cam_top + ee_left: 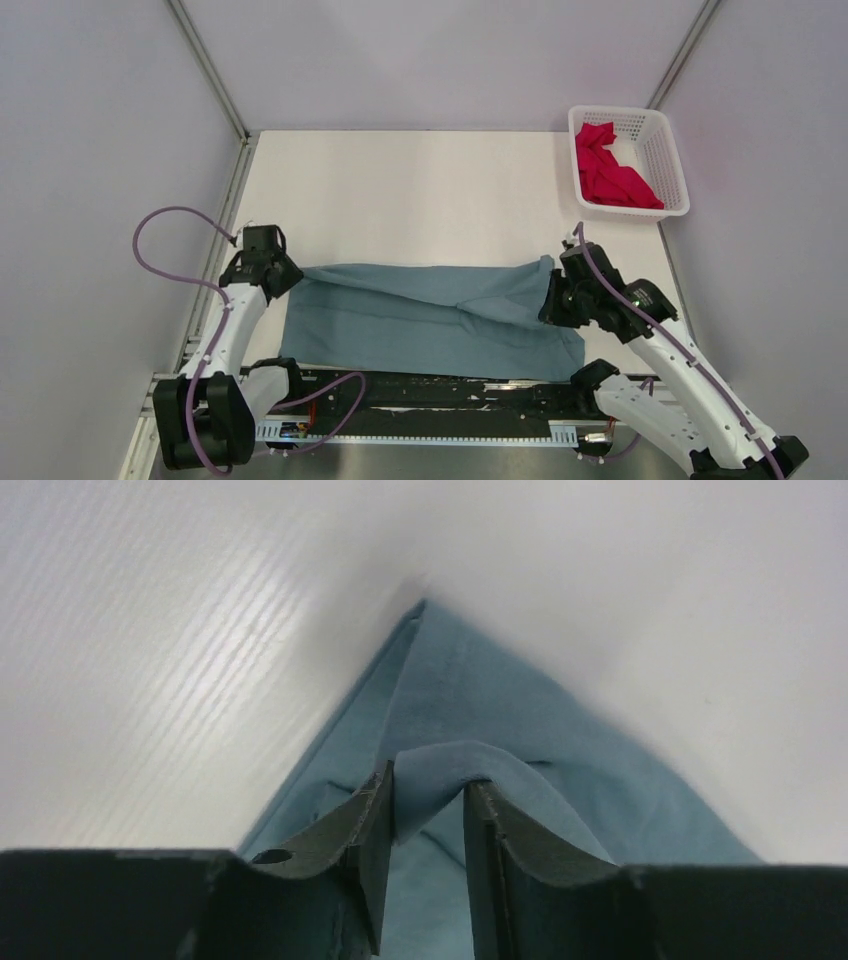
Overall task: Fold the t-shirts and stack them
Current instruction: Fold the other side of the tshirt into a rectangle, then rotate the tshirt 90 degrees
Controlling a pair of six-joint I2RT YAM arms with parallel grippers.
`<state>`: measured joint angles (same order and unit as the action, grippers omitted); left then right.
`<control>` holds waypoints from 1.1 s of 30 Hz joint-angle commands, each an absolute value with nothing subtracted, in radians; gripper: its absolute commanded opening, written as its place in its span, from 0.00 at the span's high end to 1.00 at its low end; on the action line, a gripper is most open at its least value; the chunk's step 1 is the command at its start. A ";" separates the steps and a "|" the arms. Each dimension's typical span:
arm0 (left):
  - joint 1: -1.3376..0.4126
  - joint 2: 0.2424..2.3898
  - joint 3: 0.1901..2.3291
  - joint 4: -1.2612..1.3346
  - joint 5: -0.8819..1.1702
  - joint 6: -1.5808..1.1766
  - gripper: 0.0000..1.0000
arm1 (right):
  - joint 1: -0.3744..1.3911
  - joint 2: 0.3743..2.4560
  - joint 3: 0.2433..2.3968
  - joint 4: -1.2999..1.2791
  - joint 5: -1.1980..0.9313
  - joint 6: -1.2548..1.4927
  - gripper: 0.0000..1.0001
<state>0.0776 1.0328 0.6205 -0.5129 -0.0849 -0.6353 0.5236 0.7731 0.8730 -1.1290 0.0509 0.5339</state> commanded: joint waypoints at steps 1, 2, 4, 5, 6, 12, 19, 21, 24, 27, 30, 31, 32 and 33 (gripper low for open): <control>0.077 0.964 0.662 -0.708 -0.401 -0.847 0.34 | 0.535 0.735 0.828 -1.281 -0.015 0.685 0.76; 0.076 0.958 0.682 -0.792 -0.441 -0.912 0.21 | 0.536 0.727 0.820 -1.301 -0.013 0.699 0.55; 0.076 0.947 0.744 -0.901 -0.520 -0.990 0.03 | 0.537 0.704 0.802 -1.313 -0.026 0.704 0.28; 0.077 0.940 0.787 -0.923 -0.540 -1.002 0.01 | 0.537 0.691 0.801 -1.311 -0.031 0.706 0.21; 0.077 0.938 0.809 -0.950 -0.541 -1.013 0.00 | 0.537 0.680 0.800 -1.306 -0.029 0.707 0.12; 0.077 0.918 0.941 -0.877 -0.383 -0.911 0.00 | 0.536 0.676 0.804 -1.179 -0.031 0.699 0.00; -0.002 1.079 0.797 -0.494 0.374 -0.742 0.00 | 0.536 0.794 0.655 -0.823 -0.135 0.759 0.00; -0.074 1.153 0.788 -0.503 0.371 -0.710 0.00 | 0.530 0.878 0.646 -0.791 -0.085 0.772 0.00; -0.137 1.253 0.738 -0.467 0.401 -0.692 0.00 | 0.506 1.023 0.635 -0.737 -0.048 0.767 0.00; -0.144 1.308 0.683 -0.441 0.414 -0.694 0.00 | 0.465 1.114 0.608 -0.625 -0.040 0.757 0.00; -0.146 1.336 0.650 -0.433 0.389 -0.690 0.00 | 0.408 1.209 0.590 -0.478 -0.046 0.737 0.00; -0.145 1.338 0.646 -0.427 0.390 -0.690 0.00 | 0.381 1.244 0.595 -0.438 -0.047 0.724 0.00; -0.145 1.337 0.639 -0.414 0.394 -0.692 0.00 | 0.356 1.279 0.605 -0.398 -0.036 0.706 0.00; -0.146 1.334 0.635 -0.408 0.396 -0.693 0.00 | 0.328 1.322 0.628 -0.362 -0.034 0.693 0.00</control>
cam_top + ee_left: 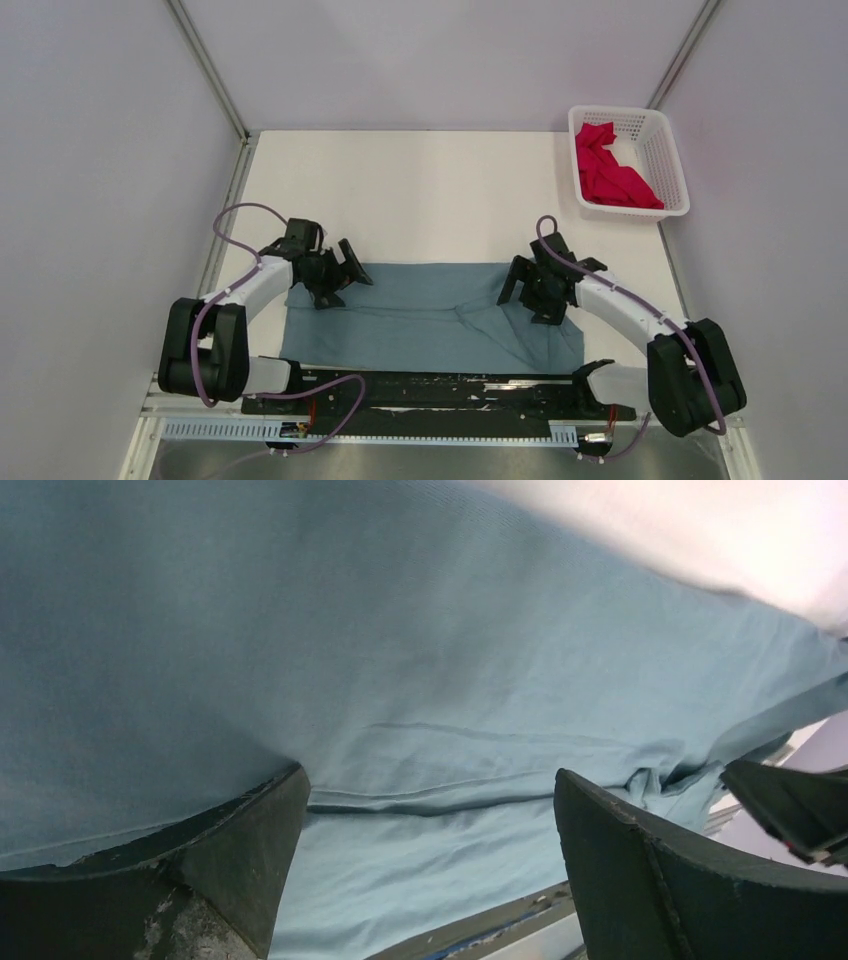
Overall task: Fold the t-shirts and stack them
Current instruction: Rotate the tshirt 90 degrees
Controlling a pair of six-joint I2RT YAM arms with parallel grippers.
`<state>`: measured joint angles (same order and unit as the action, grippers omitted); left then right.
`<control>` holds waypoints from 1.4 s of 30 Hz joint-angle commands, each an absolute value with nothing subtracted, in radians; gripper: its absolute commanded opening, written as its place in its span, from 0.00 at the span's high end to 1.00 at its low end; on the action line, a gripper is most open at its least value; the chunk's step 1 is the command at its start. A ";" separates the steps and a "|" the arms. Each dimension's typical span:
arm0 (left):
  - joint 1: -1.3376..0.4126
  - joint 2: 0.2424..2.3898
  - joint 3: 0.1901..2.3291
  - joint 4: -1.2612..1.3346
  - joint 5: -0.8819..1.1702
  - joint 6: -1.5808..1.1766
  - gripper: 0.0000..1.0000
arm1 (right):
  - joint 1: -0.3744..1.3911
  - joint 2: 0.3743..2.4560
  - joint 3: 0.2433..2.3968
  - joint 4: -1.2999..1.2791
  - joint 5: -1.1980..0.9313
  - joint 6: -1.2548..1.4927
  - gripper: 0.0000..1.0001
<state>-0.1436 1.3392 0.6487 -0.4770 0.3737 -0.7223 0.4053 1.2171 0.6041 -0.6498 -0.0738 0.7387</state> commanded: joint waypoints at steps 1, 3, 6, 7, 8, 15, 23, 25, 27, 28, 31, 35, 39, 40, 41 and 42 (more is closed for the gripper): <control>-0.146 1.334 0.631 -0.398 0.394 -0.698 0.00 | 0.300 1.370 0.655 -0.334 -0.050 0.683 0.00; -0.147 1.334 0.627 -0.389 0.391 -0.703 0.00 | 0.260 1.480 0.715 -0.246 -0.101 0.665 0.00; -0.149 1.347 0.627 -0.377 0.401 -0.714 0.00 | 0.218 1.677 0.857 -0.186 -0.167 0.638 0.00; -0.149 1.350 0.630 -0.381 0.400 -0.726 0.00 | 0.206 1.740 0.917 -0.185 -0.170 0.624 0.00; -0.153 1.354 0.639 -0.385 0.396 -0.734 0.00 | 0.195 1.803 0.988 -0.184 -0.150 0.609 0.00; -0.229 1.352 0.708 -0.333 0.419 -0.844 0.00 | 0.141 2.270 1.638 -0.197 -0.234 0.523 0.00; -0.418 1.472 0.773 -0.208 0.462 -0.941 0.00 | 0.219 2.698 2.297 -0.294 -0.397 0.517 0.00; -0.477 1.516 0.793 -0.192 0.445 -0.958 0.00 | 0.243 2.771 2.401 -0.252 -0.382 0.580 0.00; -0.539 1.558 0.810 -0.162 0.432 -0.987 0.00 | 0.262 2.826 2.466 -0.142 -0.371 0.655 0.00; -0.560 1.572 0.815 -0.143 0.432 -1.009 0.00 | 0.271 2.843 2.474 -0.078 -0.357 0.687 0.00; -0.661 1.617 0.852 -0.105 0.432 -1.030 0.00 | 0.292 2.865 2.516 -0.009 -0.311 0.707 0.00; -0.763 1.606 0.919 -0.090 0.408 -0.984 0.00 | 0.298 2.784 2.541 -0.009 -0.307 0.638 0.00; -0.797 1.522 0.966 -0.197 0.301 -0.924 0.00 | 0.303 2.597 2.465 -0.036 -0.296 0.493 0.00; -0.797 1.482 0.966 -0.221 0.279 -0.921 0.00 | 0.304 2.551 2.445 -0.062 -0.284 0.448 0.00; -0.798 1.461 0.967 -0.272 0.225 -0.914 0.00 | 0.305 2.501 2.422 -0.092 -0.271 0.412 0.00; -0.796 1.425 0.968 -0.308 0.194 -0.913 0.00 | 0.305 2.448 2.387 -0.122 -0.253 0.380 0.00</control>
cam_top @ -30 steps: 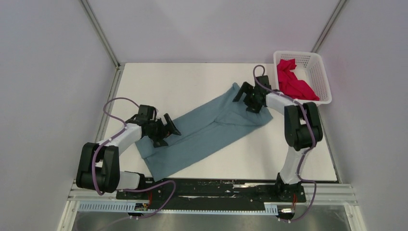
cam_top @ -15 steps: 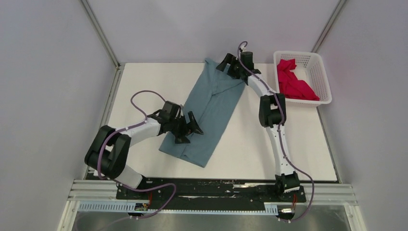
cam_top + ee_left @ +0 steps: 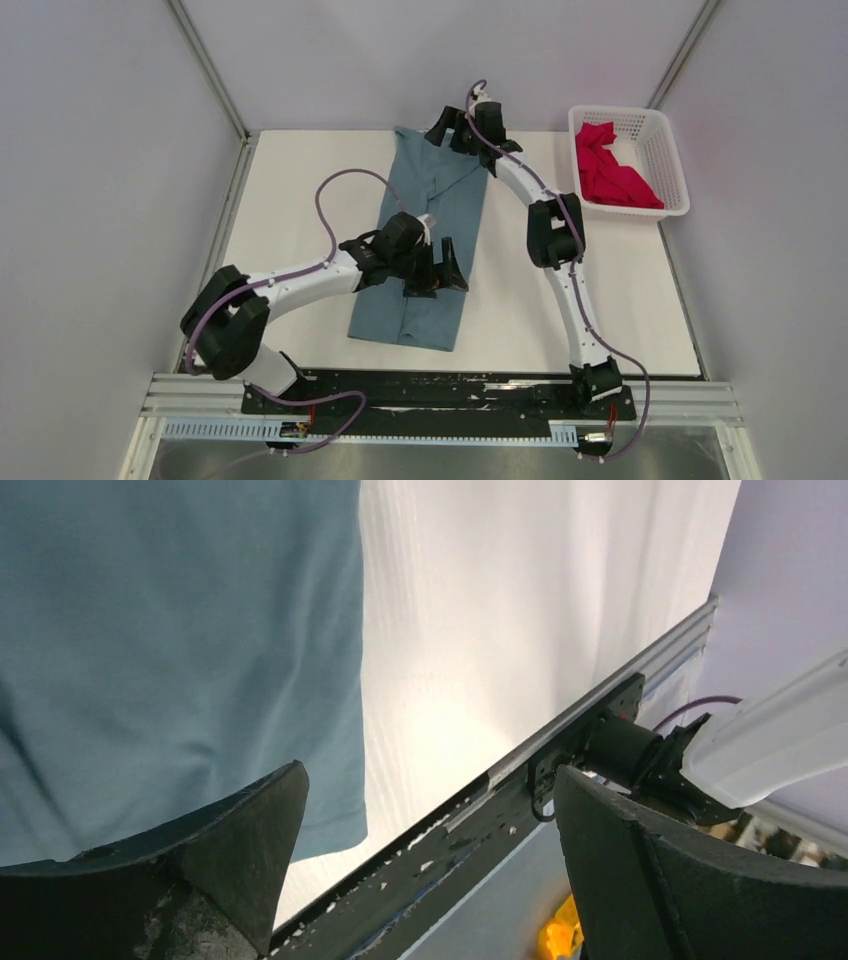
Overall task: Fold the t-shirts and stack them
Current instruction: Rotate the tshirt 90 degrees, then grab the bottom of the folded rectangular tshirt with both arms
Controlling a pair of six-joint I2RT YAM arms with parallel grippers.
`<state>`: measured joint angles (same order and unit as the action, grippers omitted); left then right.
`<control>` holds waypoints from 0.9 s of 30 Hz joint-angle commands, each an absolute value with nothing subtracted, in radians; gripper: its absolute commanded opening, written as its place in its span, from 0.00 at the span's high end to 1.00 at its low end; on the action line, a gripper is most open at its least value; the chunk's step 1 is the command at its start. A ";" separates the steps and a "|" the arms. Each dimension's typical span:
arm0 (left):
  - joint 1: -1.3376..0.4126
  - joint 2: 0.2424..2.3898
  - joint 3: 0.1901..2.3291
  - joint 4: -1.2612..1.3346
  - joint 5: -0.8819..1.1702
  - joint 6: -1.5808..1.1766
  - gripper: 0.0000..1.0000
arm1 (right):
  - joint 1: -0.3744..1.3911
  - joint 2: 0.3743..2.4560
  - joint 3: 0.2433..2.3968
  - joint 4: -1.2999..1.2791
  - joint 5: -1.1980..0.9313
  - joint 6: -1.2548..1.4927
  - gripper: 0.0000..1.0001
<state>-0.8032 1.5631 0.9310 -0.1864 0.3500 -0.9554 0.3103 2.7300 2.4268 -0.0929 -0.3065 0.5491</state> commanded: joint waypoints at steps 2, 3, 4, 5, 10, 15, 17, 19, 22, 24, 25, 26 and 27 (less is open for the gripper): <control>-0.792 1.370 0.967 -0.413 0.098 -0.904 0.00 | 0.306 2.335 2.287 -0.181 -0.231 0.340 0.00; -0.790 1.354 0.964 -0.499 0.015 -0.912 0.00 | 0.308 2.270 2.211 -0.210 -0.214 0.330 0.00; -0.782 1.320 0.961 -0.545 -0.027 -0.920 0.00 | 0.314 2.192 2.124 -0.239 -0.176 0.327 0.00; -0.774 1.304 0.953 -0.638 -0.102 -0.934 0.00 | 0.320 2.118 2.013 -0.258 -0.146 0.329 0.00; -0.602 1.137 0.793 -0.804 -0.152 -0.962 0.00 | 0.386 1.712 1.442 -0.329 -0.089 0.408 0.00; -0.479 0.992 0.621 -0.717 -0.021 -0.914 0.00 | 0.584 1.447 1.071 -0.431 -0.033 0.461 0.01; -0.471 0.975 0.576 -0.683 0.021 -0.895 0.00 | 0.671 1.378 0.969 -0.476 -0.035 0.504 0.03; -0.466 0.997 0.546 -0.656 0.052 -0.885 0.00 | 0.747 1.338 0.891 -0.489 -0.065 0.544 0.06; -0.464 1.048 0.526 -0.622 0.091 -0.875 0.07 | 0.859 1.325 0.832 -0.489 -0.078 0.561 0.09; -0.465 1.082 0.515 -0.587 0.133 -0.871 0.16 | 0.920 1.347 0.822 -0.478 -0.066 0.559 0.14; -0.464 1.099 0.509 -0.577 0.147 -0.870 0.22 | 0.945 1.368 0.822 -0.471 -0.066 0.560 0.15; -0.464 1.106 0.499 -0.571 0.164 -0.869 0.24 | 0.961 1.393 0.824 -0.468 -0.066 0.567 0.17; -0.464 1.115 0.482 -0.568 0.169 -0.871 0.28 | 0.975 1.428 0.824 -0.458 -0.068 0.569 0.18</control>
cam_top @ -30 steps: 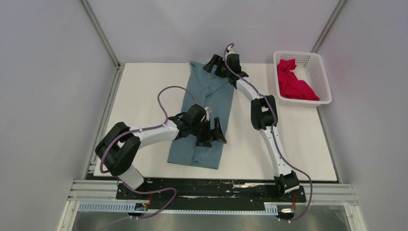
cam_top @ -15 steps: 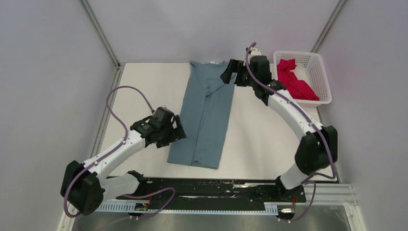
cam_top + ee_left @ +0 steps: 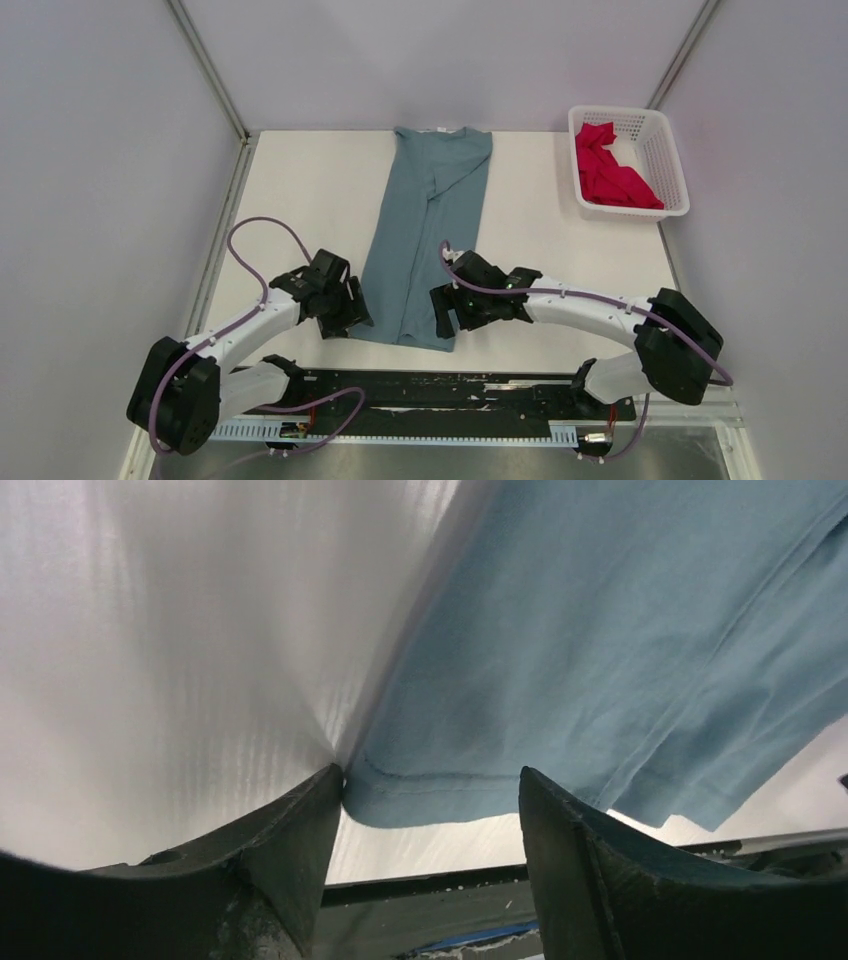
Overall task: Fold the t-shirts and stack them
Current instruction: Grab the bottom of the folded rectangular tshirt with both arms, then fold the folded rectangular tshirt in 1/3 of the way
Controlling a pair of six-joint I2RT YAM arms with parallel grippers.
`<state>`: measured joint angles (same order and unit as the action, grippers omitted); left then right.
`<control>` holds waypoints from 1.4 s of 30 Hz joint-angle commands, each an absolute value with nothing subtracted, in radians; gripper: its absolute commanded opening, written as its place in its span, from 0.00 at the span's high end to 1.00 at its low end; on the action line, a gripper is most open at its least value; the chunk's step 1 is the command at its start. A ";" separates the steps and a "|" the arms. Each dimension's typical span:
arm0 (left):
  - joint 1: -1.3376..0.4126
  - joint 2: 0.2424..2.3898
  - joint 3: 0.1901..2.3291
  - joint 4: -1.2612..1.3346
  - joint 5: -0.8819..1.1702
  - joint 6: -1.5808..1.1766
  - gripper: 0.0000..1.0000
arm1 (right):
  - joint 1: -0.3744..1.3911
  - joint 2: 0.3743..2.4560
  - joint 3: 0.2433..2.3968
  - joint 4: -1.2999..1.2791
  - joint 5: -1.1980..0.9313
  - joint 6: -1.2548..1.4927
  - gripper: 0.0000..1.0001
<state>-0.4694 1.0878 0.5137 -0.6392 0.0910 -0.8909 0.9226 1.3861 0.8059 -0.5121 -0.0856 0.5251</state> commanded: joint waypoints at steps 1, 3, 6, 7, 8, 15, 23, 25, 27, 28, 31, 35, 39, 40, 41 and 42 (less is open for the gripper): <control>-0.464 1.116 0.470 -0.562 0.171 -0.873 0.29 | 0.985 1.451 0.822 -0.444 -0.063 0.570 0.19; -0.464 1.111 0.428 -0.525 0.176 -0.892 0.42 | 0.995 1.493 0.820 -0.421 -0.070 0.567 0.24; -0.464 1.111 0.400 -0.492 0.173 -0.907 0.48 | 1.020 1.528 0.826 -0.417 -0.083 0.549 0.32; -0.464 1.112 0.399 -0.492 0.169 -0.909 0.49 | 1.028 1.533 0.821 -0.417 -0.082 0.551 0.36; -0.464 1.114 0.398 -0.490 0.165 -0.910 0.52 | 1.035 1.538 0.814 -0.417 -0.082 0.557 0.41; -0.467 1.083 0.359 -0.499 0.225 -0.952 0.99 | 1.074 1.462 0.717 -0.454 -0.084 0.668 0.87; -0.582 0.848 0.313 -0.516 0.290 -1.057 1.00 | 1.093 1.289 0.653 -0.466 -0.088 0.727 1.00; -0.599 0.810 0.328 -0.495 0.284 -1.069 1.00 | 1.092 1.264 0.675 -0.466 -0.088 0.701 1.00; -0.601 0.801 0.348 -0.442 0.283 -1.066 1.00 | 1.077 1.249 0.698 -0.476 -0.076 0.672 1.00; -0.601 0.819 0.362 -0.424 0.284 -1.061 1.00 | 1.059 1.244 0.712 -0.483 -0.075 0.656 1.00; -0.601 0.903 0.483 -0.396 0.266 -1.001 1.00 | 0.986 1.234 0.755 -0.498 -0.068 0.603 1.00; -0.546 1.137 0.721 -0.385 0.231 -0.926 1.00 | 0.809 1.291 0.860 -0.479 -0.082 0.518 1.00; -0.467 1.329 0.910 -0.371 0.236 -0.863 1.00 | 0.701 1.375 0.963 -0.416 -0.039 0.469 1.00; -0.446 1.395 0.984 -0.382 0.233 -0.840 1.00 | 0.677 1.398 0.989 -0.407 -0.036 0.458 1.00; -0.437 1.429 1.017 -0.387 0.229 -0.827 1.00 | 0.649 1.422 1.009 -0.398 -0.033 0.448 1.00; -0.419 1.492 1.087 -0.401 0.234 -0.808 1.00 | 0.624 1.442 1.033 -0.387 -0.029 0.438 1.00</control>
<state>-0.4702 1.3521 0.8997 -0.4213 0.2489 -0.9096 0.6979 1.3819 0.9356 -0.4679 -0.0654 0.5148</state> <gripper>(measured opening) 0.027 0.010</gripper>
